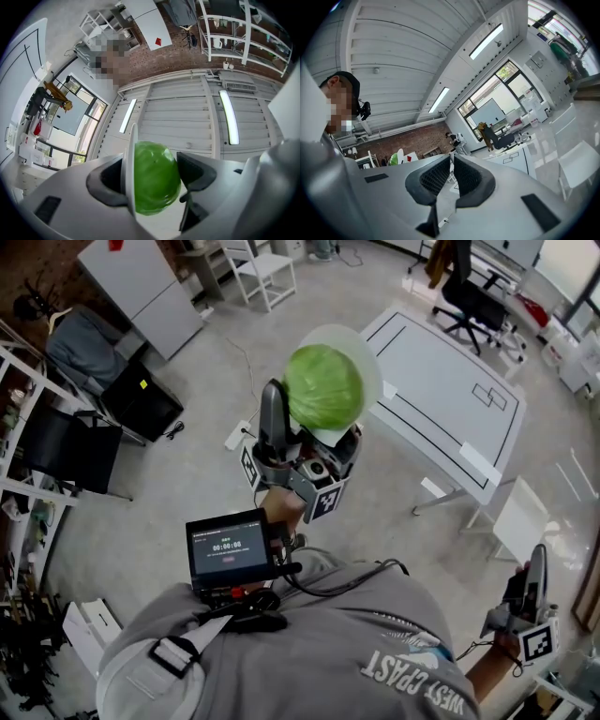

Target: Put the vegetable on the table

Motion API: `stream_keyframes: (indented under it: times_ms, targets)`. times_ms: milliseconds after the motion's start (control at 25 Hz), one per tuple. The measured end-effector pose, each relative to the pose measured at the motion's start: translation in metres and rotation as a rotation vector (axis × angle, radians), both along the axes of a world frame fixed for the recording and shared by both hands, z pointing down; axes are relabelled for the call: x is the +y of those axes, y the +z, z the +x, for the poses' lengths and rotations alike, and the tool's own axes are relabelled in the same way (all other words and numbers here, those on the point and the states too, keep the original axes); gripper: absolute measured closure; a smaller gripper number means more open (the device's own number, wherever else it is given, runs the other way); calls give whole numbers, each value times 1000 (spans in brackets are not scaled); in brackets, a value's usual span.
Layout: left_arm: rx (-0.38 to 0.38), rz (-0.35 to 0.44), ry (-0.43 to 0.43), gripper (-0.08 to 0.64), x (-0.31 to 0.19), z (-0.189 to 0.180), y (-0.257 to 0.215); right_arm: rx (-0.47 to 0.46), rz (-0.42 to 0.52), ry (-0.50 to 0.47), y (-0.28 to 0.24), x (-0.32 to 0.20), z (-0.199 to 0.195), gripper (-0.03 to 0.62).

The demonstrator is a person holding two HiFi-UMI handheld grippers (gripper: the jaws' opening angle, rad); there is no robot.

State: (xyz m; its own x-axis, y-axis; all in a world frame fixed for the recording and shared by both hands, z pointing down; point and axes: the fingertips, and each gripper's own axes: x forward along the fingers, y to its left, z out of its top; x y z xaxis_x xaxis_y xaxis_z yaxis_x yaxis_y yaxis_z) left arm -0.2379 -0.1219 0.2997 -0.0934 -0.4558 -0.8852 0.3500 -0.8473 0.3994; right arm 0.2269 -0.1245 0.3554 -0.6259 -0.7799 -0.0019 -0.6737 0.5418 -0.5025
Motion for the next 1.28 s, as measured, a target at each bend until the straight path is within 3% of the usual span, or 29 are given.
stream_keyframes:
  times_ms: [200, 520, 720, 1280]
  targets:
    - [7, -18, -13, 233, -2, -2, -10, -7, -15, 12, -10, -2, 7, 583]
    - [-9, -27, 35, 233, -11, 19, -25, -33, -44, 43, -7, 4, 18, 583]
    - [-46, -25, 84, 233, -89, 29, 0, -50, -40, 94, 23, -57, 26, 583]
    - [-67, -56, 324, 233, -232, -42, 25, -38, -47, 274, 28, -113, -89, 583]
